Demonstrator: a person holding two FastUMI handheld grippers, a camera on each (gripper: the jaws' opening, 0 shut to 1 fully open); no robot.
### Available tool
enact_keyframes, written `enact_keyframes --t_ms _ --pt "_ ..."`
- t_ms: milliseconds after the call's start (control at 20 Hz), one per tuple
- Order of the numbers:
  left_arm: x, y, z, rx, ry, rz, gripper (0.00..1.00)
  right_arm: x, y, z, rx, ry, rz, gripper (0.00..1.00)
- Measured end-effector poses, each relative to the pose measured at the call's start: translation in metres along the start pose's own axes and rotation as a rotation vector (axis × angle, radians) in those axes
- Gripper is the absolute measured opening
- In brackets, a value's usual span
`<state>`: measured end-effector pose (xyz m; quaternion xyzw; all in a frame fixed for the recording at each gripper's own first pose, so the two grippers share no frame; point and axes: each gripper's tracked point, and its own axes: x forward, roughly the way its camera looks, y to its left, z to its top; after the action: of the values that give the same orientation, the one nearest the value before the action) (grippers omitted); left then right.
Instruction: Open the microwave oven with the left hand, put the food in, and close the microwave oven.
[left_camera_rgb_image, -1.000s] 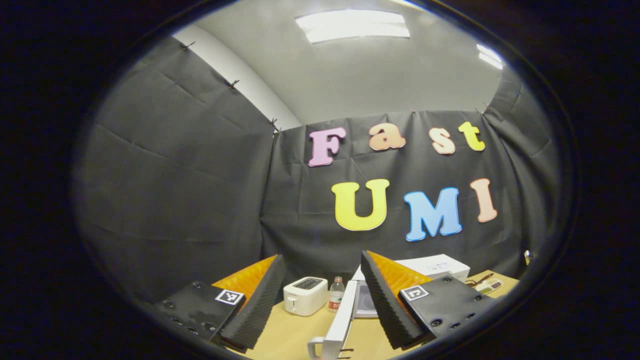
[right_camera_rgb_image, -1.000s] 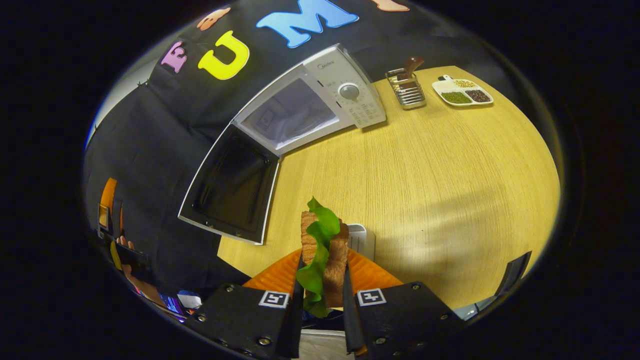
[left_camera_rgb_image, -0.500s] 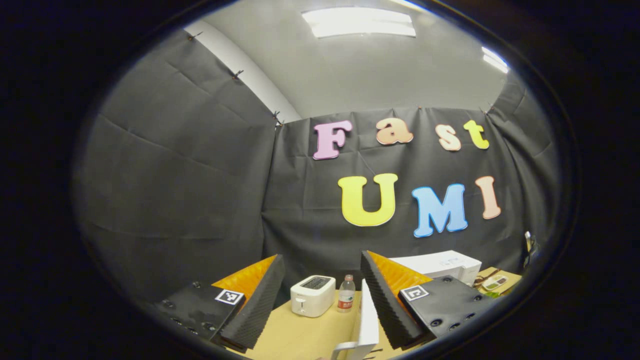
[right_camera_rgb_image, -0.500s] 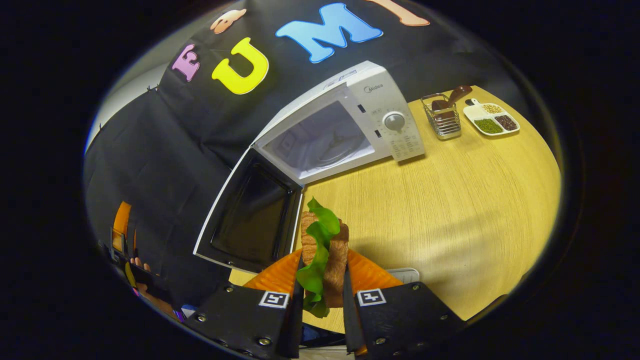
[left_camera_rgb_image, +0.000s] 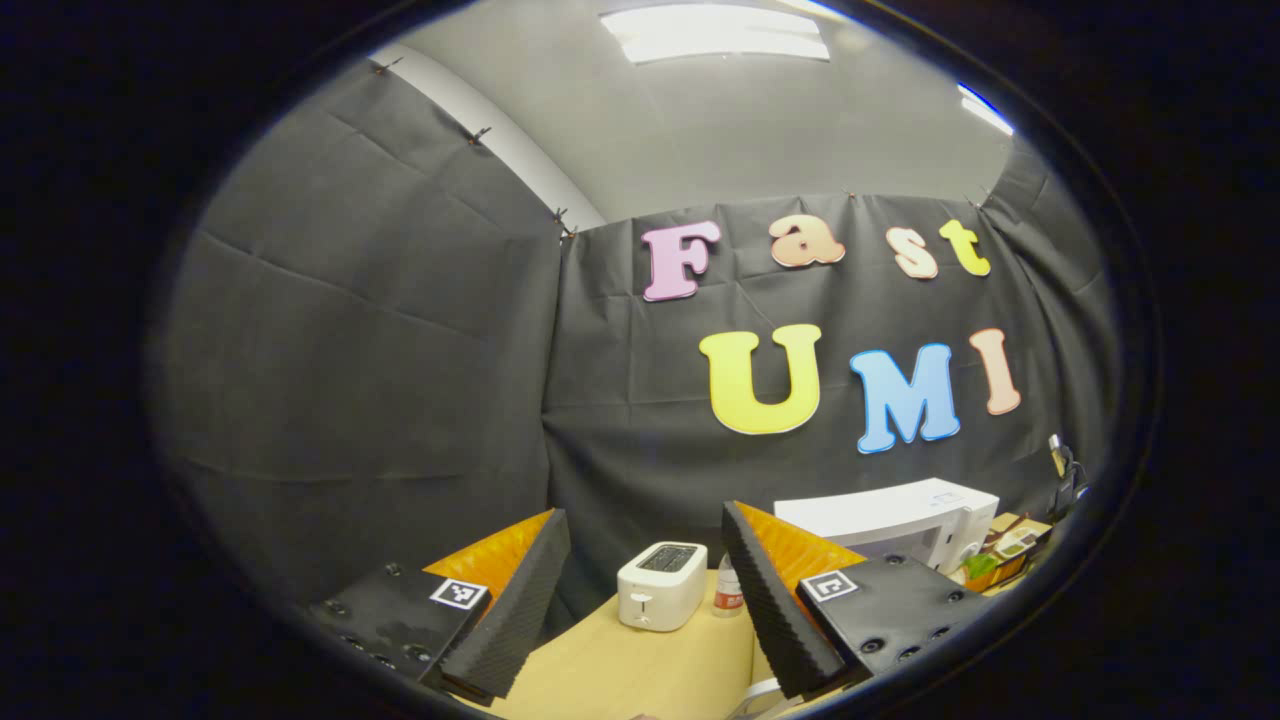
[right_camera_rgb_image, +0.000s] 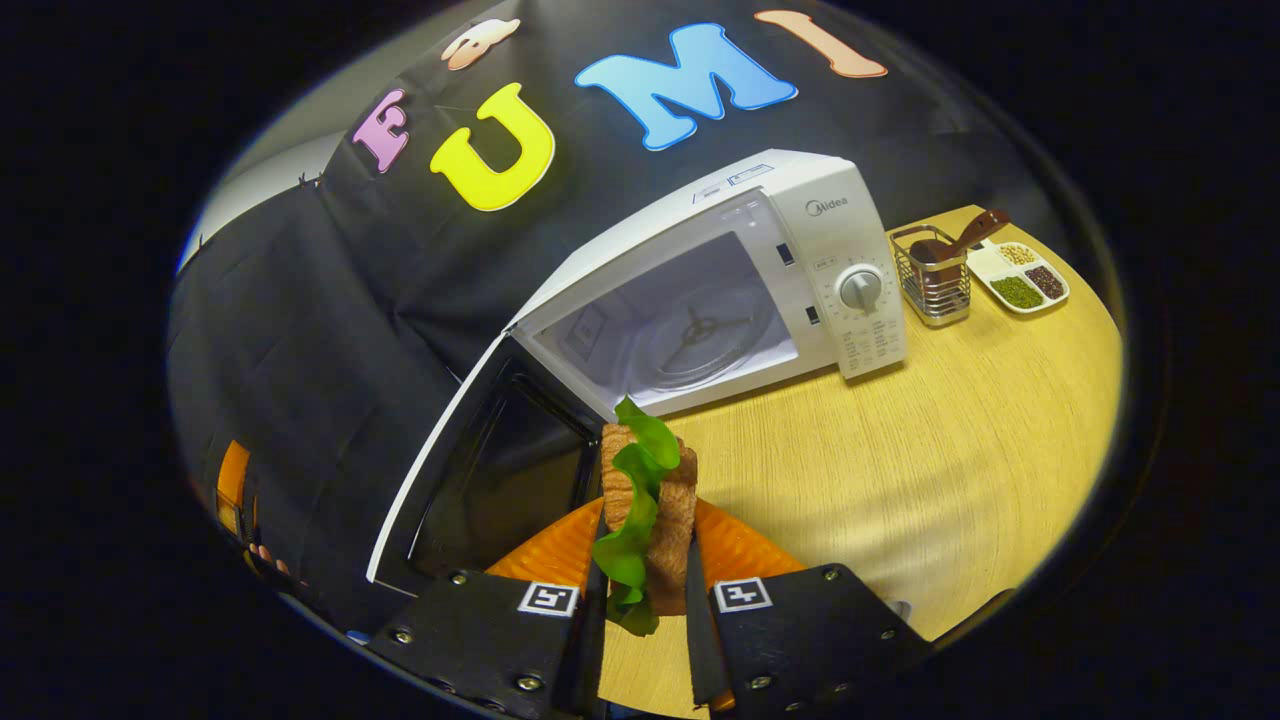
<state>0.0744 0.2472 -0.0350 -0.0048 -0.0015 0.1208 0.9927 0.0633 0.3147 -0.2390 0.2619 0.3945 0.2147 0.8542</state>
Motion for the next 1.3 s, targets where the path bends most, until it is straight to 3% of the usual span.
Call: enact_keyframes --t_ms 250,300,550,850,1300 --pt "0.013 0.027 -0.008 0.039 0.021 0.016 1.00 0.045 0.007 0.017 0.047 -0.084 -0.015 0.35" --pt "0.015 0.032 -0.009 0.042 0.024 0.020 0.96 0.054 0.008 0.020 0.056 -0.097 -0.014 0.35" --pt "0.025 0.043 -0.014 0.048 0.035 0.033 1.00 0.090 0.005 0.040 0.074 -0.182 -0.029 0.35" --pt "0.032 0.053 -0.019 0.102 0.047 0.027 1.00 0.128 -0.001 0.064 0.052 -0.314 -0.062 0.35" --pt "0.034 0.090 -0.024 0.159 0.065 0.065 1.00 0.182 -0.003 0.099 0.006 -0.406 -0.083 0.39"
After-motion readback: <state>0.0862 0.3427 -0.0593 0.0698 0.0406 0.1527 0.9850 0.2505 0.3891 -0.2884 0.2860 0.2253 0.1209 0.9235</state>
